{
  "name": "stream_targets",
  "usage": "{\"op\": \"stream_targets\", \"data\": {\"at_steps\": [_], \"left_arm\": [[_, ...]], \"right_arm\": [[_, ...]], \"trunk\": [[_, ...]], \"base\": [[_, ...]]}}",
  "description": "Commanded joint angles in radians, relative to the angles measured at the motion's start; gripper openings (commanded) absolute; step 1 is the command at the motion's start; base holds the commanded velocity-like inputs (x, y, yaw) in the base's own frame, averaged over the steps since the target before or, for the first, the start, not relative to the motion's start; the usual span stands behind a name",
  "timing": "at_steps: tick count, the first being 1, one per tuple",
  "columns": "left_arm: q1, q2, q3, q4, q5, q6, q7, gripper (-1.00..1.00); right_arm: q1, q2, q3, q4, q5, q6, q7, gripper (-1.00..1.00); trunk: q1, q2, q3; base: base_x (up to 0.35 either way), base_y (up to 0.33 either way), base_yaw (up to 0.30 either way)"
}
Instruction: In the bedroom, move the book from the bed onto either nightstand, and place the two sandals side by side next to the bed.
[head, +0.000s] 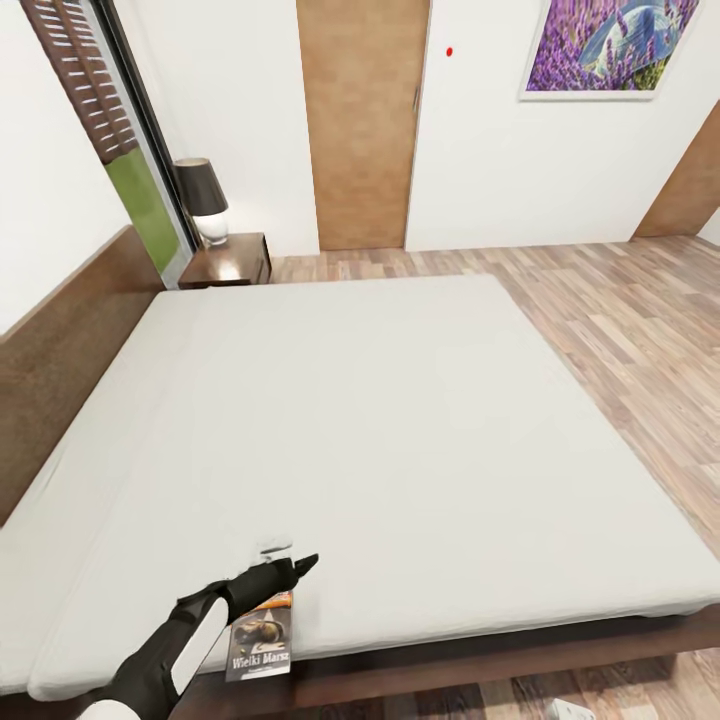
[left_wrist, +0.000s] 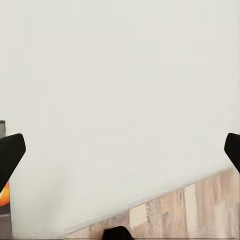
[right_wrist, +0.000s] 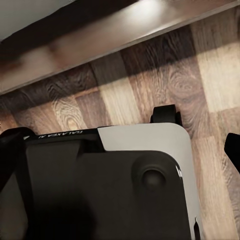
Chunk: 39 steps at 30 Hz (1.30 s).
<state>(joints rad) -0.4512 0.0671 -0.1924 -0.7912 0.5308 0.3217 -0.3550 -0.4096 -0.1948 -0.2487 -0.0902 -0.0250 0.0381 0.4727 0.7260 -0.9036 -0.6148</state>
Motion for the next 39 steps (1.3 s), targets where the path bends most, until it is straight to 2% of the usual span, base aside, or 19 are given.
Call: {"op": "stream_targets", "data": {"at_steps": [1, 8, 12, 16, 21, 23, 24, 30, 32, 33, 37, 39], "left_arm": [[0.003, 0.001, -0.002, 0.035, 0.011, 0.005, -0.085, 1.0], [0.003, 0.002, -0.001, 0.077, 0.01, 0.004, -0.186, 1.0], [0.003, 0.004, 0.0, 0.128, 0.008, 0.003, -0.261, 1.0], [0.003, 0.025, -0.001, 0.176, 0.006, 0.001, -0.345, 1.0], [0.003, 0.049, -0.001, 0.252, 0.005, -0.02, -0.405, 1.0], [0.003, 0.055, -0.001, 0.296, 0.005, -0.044, -0.417, 1.0], [0.003, 0.058, -0.001, 0.343, 0.005, -0.079, -0.425, 1.0], [0.003, 0.067, 0.001, 0.495, 0.007, -0.229, -0.441, 1.0], [0.003, 0.073, 0.001, 0.535, 0.008, -0.256, -0.446, 1.0], [0.003, 0.084, 0.001, 0.589, 0.01, -0.281, -0.454, 1.0], [0.003, 0.097, 0.001, 0.667, 0.011, -0.322, -0.47, 1.0], [0.003, 0.105, 0.001, 0.727, 0.013, -0.374, -0.482, 1.0]], "right_arm": [[0.0, 0.0, -0.004, 0.0, -0.003, 0.004, 0.004, 1.0], [0.0, 0.0, -0.004, 0.0, -0.003, 0.004, 0.004, 1.0], [0.0, 0.0, -0.004, 0.0, -0.003, 0.004, 0.004, 1.0], [0.0, 0.0, -0.004, 0.0, -0.003, 0.004, 0.004, 1.0], [0.0, -0.001, -0.004, 0.0, -0.003, 0.004, 0.004, 1.0], [0.0, -0.001, -0.004, -0.001, -0.003, 0.004, 0.004, 1.0], [0.0, -0.001, -0.004, 0.0, -0.003, 0.004, 0.004, 1.0], [0.0, -0.001, -0.004, 0.0, -0.003, 0.004, 0.004, 1.0], [0.0, -0.001, -0.004, 0.0, -0.003, 0.004, 0.004, 1.0], [0.0, -0.001, -0.004, 0.0, -0.003, 0.004, 0.005, 1.0], [0.0, -0.001, -0.004, -0.001, -0.003, 0.004, 0.005, 1.0], [0.0, -0.001, -0.004, 0.0, -0.003, 0.005, 0.006, 1.0]], "trunk": [[-0.004, 0.007, 0.002], [-0.031, 0.056, 0.024], [-0.046, 0.084, 0.037], [-0.061, 0.112, 0.049], [-0.081, 0.147, 0.065], [-0.088, 0.161, 0.071], [-0.092, 0.168, 0.075], [-0.115, 0.21, 0.093], [-0.123, 0.224, 0.1], [-0.127, 0.231, 0.103], [-0.142, 0.259, 0.115], [-0.15, 0.273, 0.122]], "base": [[0.0, 0.0, 0.0], [0.0, 0.0, 0.0], [0.0, 0.0, 0.0], [0.0, 0.0, 0.0], [0.0, 0.0, 0.0], [0.0, 0.0, 0.0], [0.0, 0.0, 0.0], [0.0, 0.0, 0.0], [0.0, 0.0, 0.0], [0.0, 0.0, 0.0], [0.0, 0.0, 0.0], [0.0, 0.0, 0.0]]}}
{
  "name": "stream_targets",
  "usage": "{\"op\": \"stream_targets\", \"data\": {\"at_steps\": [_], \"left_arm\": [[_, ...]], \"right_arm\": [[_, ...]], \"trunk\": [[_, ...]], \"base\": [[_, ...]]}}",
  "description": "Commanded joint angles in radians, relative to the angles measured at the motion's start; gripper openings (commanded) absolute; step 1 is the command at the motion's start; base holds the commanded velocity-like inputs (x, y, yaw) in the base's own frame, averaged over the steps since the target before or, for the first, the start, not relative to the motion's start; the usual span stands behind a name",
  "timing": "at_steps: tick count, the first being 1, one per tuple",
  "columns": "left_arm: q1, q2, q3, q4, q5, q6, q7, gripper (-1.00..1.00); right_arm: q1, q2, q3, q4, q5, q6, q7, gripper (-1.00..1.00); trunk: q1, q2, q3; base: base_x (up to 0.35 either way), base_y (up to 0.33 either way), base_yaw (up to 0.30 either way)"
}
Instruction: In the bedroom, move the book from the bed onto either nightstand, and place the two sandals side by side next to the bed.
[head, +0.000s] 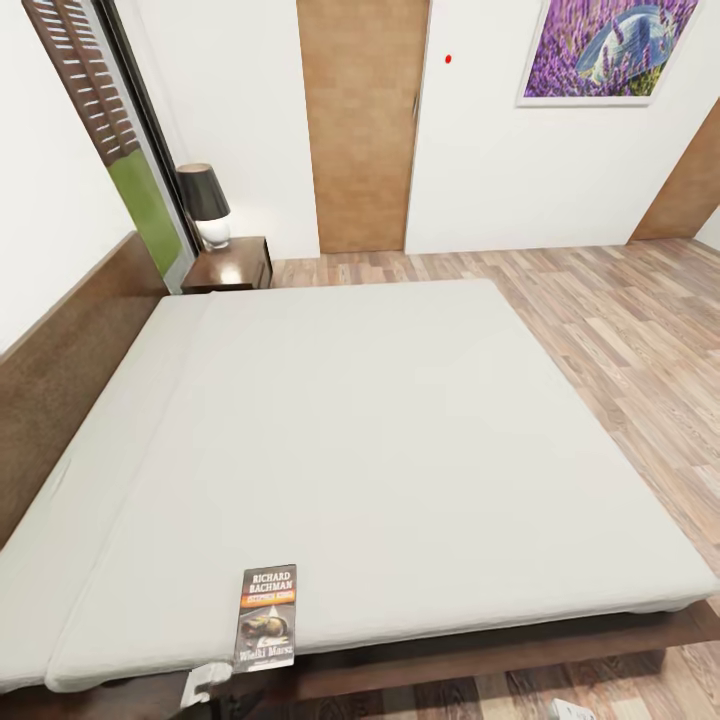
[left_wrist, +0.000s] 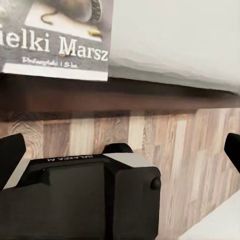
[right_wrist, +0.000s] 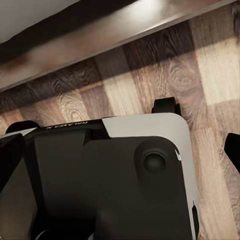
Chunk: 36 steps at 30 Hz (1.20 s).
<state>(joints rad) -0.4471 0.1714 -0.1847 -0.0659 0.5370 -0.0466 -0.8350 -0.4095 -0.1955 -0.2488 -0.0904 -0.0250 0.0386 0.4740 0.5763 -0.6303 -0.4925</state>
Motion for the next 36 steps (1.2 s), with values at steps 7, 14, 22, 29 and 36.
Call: {"op": "stream_targets", "data": {"at_steps": [7, 14, 22, 29, 36], "left_arm": [[-0.001, -0.003, -0.008, 0.044, 0.007, -0.081, -0.012, 1.0], [-0.001, -0.009, -0.008, 0.049, 0.008, -0.088, -0.012, 1.0], [-0.001, -0.009, -0.008, 0.049, 0.008, -0.088, -0.011, 1.0], [-0.001, -0.007, -0.007, 0.049, 0.008, -0.088, -0.016, 1.0], [-0.001, -0.006, -0.007, 0.049, 0.008, -0.087, -0.015, 1.0]], "right_arm": [[0.0, 0.0, -0.004, -0.001, -0.003, 0.004, 0.005, 1.0], [0.0, 0.0, -0.004, -0.002, -0.004, 0.004, 0.007, 1.0], [0.0, 0.001, -0.004, -0.002, -0.003, 0.004, 0.005, 1.0], [0.0, 0.001, -0.004, -0.001, -0.003, 0.004, 0.005, 1.0], [0.0, 0.0, -0.004, -0.001, -0.003, 0.004, 0.005, 1.0]], "trunk": [[-0.004, 0.006, 0.002], [-0.004, 0.006, 0.002], [-0.004, 0.006, 0.002], [-0.004, 0.006, 0.002], [-0.004, 0.006, 0.002]], "base": [[0.0, 0.0, 0.046], [0.0, 0.0, 0.264], [0.0, 0.0, 0.291], [-0.01, 0.0, 0.242], [-0.135, 0.0, 0.044]]}}
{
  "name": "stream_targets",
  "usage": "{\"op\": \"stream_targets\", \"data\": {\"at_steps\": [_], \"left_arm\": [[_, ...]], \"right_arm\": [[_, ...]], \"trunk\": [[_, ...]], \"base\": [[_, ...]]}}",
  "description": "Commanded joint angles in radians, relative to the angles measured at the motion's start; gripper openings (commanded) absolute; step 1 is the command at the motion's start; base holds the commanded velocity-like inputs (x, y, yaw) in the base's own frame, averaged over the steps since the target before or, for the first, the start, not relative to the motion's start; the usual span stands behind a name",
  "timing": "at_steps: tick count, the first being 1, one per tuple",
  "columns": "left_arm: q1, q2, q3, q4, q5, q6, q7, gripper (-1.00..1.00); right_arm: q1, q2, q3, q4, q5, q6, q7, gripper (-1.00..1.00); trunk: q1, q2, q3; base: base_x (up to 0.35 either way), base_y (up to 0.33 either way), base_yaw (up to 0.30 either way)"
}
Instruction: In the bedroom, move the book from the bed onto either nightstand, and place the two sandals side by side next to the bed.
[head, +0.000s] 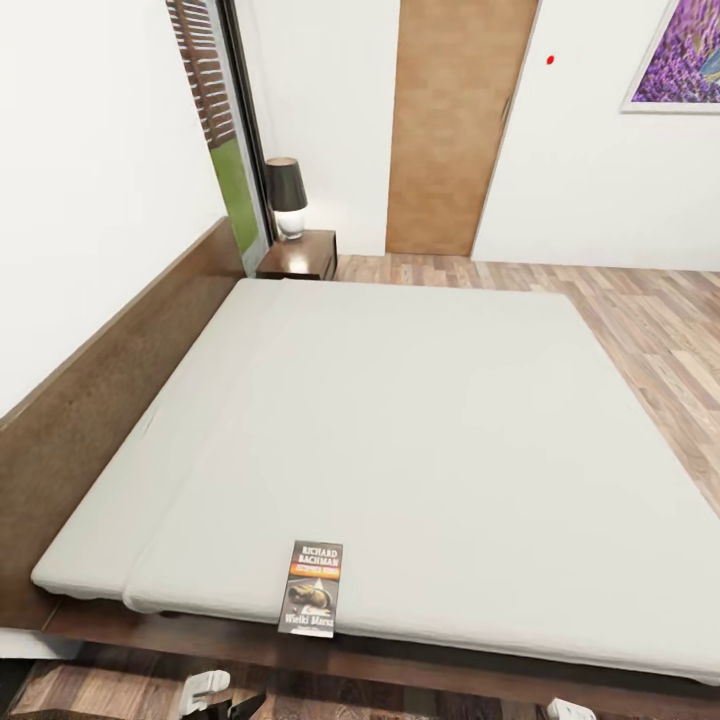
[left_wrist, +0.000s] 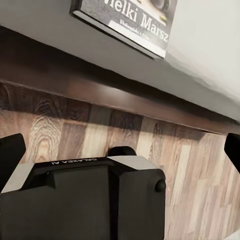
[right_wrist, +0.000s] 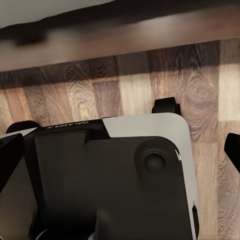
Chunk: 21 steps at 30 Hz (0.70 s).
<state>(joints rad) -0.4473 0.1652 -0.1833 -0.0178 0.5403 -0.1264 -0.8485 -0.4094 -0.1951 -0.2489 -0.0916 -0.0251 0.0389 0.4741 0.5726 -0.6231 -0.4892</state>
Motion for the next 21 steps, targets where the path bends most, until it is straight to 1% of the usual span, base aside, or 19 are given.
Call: {"op": "stream_targets", "data": {"at_steps": [1, 14, 21], "left_arm": [[-0.001, 0.0, -0.008, 0.001, 0.005, -0.007, -0.001, 1.0], [-0.001, 0.0, -0.008, 0.001, 0.006, -0.006, 0.002, 1.0], [-0.001, 0.0, -0.008, 0.001, 0.006, -0.006, 0.002, 1.0]], "right_arm": [[0.0, 0.0, -0.004, 0.0, -0.003, 0.004, 0.004, 1.0], [-0.001, 0.0, -0.004, 0.0, -0.003, 0.004, 0.003, 1.0], [0.0, 0.0, -0.004, 0.0, -0.001, 0.004, 0.003, 1.0]], "trunk": [[0.0, -0.001, -0.001], [0.0, -0.001, -0.001], [0.0, -0.001, -0.001]], "base": [[-0.052, 0.0, 0.008], [-0.012, 0.0, 0.009], [0.0, 0.0, 0.226]]}}
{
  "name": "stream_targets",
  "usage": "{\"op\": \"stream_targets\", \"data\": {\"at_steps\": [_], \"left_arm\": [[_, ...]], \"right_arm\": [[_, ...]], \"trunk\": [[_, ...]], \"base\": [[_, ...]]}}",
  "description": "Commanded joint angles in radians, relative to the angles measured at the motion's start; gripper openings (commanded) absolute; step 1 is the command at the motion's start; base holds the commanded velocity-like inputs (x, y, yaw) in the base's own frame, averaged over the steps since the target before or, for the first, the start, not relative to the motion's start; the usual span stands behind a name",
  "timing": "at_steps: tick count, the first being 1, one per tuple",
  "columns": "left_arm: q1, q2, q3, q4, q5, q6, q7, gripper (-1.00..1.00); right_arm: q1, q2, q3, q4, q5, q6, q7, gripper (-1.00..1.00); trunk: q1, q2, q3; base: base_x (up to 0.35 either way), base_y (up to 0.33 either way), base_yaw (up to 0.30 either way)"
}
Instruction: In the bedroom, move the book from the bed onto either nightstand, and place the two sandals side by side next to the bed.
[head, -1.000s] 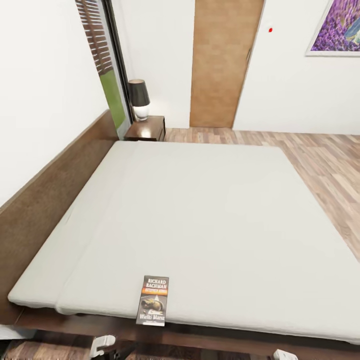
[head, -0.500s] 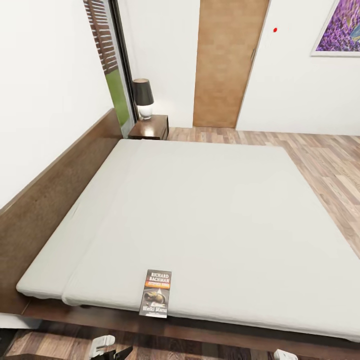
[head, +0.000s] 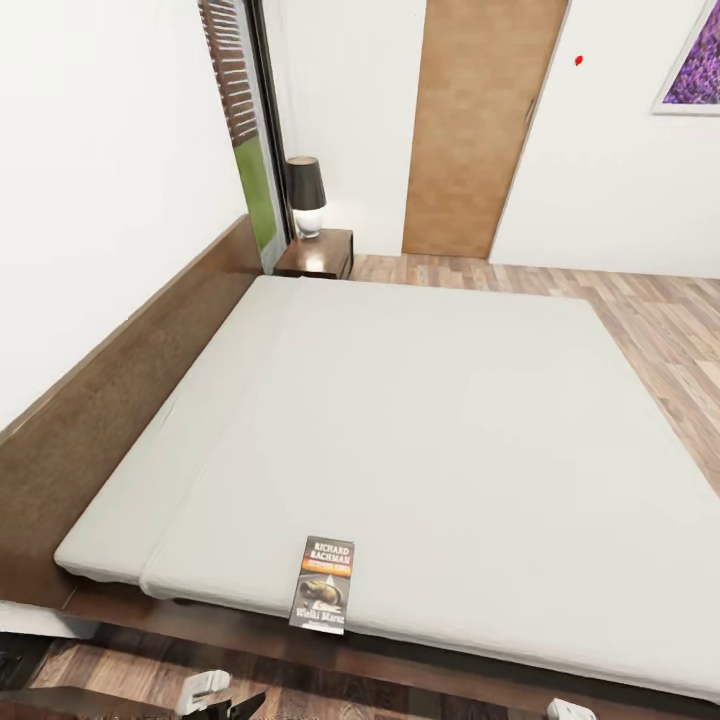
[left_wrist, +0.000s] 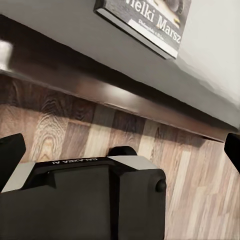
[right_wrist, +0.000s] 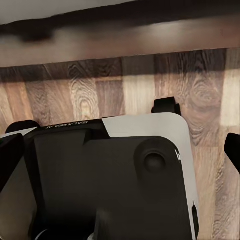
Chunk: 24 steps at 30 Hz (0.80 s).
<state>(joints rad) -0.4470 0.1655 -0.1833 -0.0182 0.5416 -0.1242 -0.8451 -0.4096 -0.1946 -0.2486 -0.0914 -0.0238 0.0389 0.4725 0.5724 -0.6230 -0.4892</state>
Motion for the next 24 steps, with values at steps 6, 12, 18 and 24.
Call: {"op": "stream_targets", "data": {"at_steps": [6, 12, 18, 24], "left_arm": [[-0.001, -0.001, -0.008, 0.001, 0.004, -0.008, -0.003, 1.0], [-0.001, -0.001, -0.008, 0.001, 0.004, -0.008, -0.004, 1.0], [-0.001, -0.001, -0.008, 0.001, 0.003, -0.008, -0.006, 1.0], [-0.001, -0.001, -0.008, 0.001, 0.003, -0.008, -0.007, 1.0]], "right_arm": [[0.0, 0.0, -0.003, 0.001, 0.001, 0.005, 0.016, 1.0], [0.0, 0.006, -0.002, 0.003, 0.005, 0.006, 0.069, 1.0], [0.0, 0.042, 0.0, -0.001, 0.005, 0.012, 0.087, 1.0], [0.0, 0.177, -0.002, -0.013, 0.004, 0.008, 0.088, 1.0]], "trunk": [[0.0, -0.001, -0.001], [0.0, -0.001, -0.001], [0.0, -0.001, -0.001], [0.0, -0.001, -0.001]], "base": [[0.0, 0.0, 0.126], [0.0, 0.0, 0.01], [0.0, 0.0, 0.002], [0.0, 0.0, 0.0]]}}
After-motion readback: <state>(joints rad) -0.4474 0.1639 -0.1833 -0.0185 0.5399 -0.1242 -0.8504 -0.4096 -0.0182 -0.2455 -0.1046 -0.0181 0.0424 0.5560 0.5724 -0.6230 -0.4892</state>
